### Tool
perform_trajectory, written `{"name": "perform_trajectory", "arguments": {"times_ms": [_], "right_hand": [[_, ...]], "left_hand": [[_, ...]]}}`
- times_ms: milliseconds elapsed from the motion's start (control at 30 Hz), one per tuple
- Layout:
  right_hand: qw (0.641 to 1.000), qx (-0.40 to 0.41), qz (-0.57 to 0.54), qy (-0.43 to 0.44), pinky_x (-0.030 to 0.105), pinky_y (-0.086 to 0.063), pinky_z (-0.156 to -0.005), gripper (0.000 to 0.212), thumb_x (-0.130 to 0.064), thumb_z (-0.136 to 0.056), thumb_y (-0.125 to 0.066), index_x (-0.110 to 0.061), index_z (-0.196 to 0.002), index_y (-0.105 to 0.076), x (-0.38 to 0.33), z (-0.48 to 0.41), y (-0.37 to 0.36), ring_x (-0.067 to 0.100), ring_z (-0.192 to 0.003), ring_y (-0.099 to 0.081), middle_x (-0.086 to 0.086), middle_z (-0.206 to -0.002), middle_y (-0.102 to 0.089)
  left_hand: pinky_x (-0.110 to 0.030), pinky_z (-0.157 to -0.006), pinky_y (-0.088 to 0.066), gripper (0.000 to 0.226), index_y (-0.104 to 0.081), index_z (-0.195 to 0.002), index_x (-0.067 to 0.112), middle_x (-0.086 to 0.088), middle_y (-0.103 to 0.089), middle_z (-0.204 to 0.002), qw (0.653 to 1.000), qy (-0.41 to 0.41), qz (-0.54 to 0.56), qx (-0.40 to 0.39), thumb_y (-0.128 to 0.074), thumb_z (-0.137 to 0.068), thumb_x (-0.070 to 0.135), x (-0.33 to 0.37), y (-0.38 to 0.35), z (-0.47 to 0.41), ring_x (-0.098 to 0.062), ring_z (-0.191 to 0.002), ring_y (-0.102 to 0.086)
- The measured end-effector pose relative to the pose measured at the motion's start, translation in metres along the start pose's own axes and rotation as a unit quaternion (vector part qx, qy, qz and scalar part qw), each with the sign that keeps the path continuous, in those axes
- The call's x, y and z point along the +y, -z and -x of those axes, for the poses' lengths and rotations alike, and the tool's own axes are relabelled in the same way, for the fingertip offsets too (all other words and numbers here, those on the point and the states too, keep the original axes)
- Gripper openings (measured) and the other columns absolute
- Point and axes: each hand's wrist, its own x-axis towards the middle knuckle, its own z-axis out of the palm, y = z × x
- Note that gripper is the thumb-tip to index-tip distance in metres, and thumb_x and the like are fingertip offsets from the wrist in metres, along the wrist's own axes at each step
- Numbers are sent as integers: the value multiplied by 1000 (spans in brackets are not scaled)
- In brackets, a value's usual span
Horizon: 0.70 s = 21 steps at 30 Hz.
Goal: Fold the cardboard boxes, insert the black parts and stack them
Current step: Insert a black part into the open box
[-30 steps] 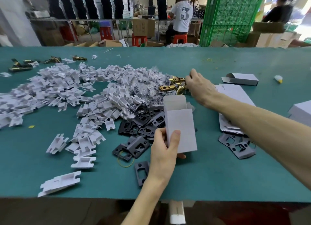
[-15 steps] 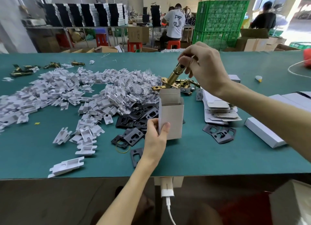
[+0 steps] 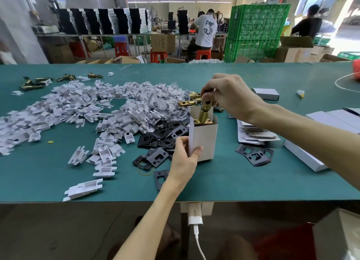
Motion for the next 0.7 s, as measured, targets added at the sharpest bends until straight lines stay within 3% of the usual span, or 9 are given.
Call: {"name": "perform_trajectory", "arguments": {"times_ms": [167,400,700], "right_hand": [[998,-58,7,-6,46,-56,-83,11,-13,-92,-72,-5,-98,-77,-2,5,-18,25,-82,-67,4,-93,-66],[998,-48,-29,-31,43,-58,-74,9,-13,-88,-76,-15,-95,-71,3,3,-12,14,-67,-69,-1,-77,-72],[995,-92,-10,-28,31,-53,-71,7,-19,-85,-81,-16,-89,-76,2,18,-27,12,-75,-68,-4,-80,-74]], "left_hand": [[-18,-78,-56,30,-54,-115,21,0,-69,-110,1000,-12,24,-5,-77,-94,18,3,-1,4,1,-89,-68],[-20,-81,-57,33,-58,-121,24,2,-72,-115,999,-20,48,-11,-77,-94,18,6,1,4,-8,-103,-70],[-22,-85,-56,29,-63,-119,22,0,-75,-115,998,-26,42,-26,-77,-94,17,4,2,3,-15,-108,-71]]}}
